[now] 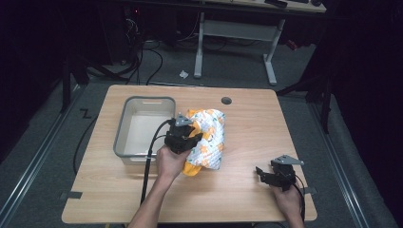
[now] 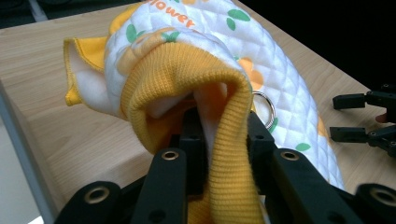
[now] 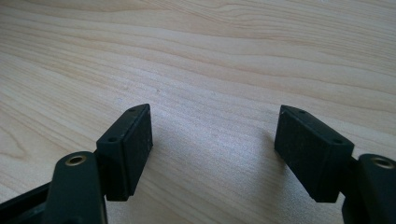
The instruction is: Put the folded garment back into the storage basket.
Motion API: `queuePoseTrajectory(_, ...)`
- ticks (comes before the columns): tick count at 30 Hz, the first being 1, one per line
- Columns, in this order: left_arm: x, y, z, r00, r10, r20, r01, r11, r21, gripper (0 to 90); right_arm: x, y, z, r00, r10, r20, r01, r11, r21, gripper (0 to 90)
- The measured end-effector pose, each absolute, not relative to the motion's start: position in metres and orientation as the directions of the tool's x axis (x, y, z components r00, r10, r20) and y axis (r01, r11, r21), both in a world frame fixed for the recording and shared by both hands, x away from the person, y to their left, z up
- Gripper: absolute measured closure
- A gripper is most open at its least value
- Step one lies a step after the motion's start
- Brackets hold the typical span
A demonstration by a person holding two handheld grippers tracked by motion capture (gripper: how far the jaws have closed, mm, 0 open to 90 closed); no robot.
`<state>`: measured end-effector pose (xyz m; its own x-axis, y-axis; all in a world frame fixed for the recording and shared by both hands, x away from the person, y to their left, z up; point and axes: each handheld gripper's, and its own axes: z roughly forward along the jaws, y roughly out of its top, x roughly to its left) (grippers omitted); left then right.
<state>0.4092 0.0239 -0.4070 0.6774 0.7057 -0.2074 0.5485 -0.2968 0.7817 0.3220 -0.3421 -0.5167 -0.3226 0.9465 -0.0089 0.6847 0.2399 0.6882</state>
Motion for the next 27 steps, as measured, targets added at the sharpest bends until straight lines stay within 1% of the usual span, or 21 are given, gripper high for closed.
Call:
queuePoseTrajectory(7, 0.411, 0.032, -0.398, 0.673, 0.707, -0.217, 0.545, -0.275, 0.792, 74.4, 0.322, -0.342, -0.517, -0.322, 0.947, -0.008, 0.685, 0.239, 0.688, 28.1)
queuePoseTrajectory(10, 0.413, 0.036, -0.397, 0.672, 0.701, -0.239, 0.553, -0.260, 0.791, 74.4, 0.322, -0.342, -0.517, -0.322, 0.947, -0.007, 0.686, 0.238, 0.688, 28.1)
queuePoseTrajectory(19, 0.414, 0.046, -0.395, 0.660, 0.712, -0.239, 0.558, -0.252, 0.791, 74.4, 0.322, -0.342, -0.517, -0.322, 0.947, -0.008, 0.685, 0.239, 0.688, 28.1)
queuePoseTrajectory(27, 0.419, 0.063, -0.388, 0.644, 0.724, -0.248, 0.558, -0.223, 0.799, 74.4, 0.322, -0.342, -0.517, -0.323, 0.946, -0.009, 0.684, 0.240, 0.689, 28.1)
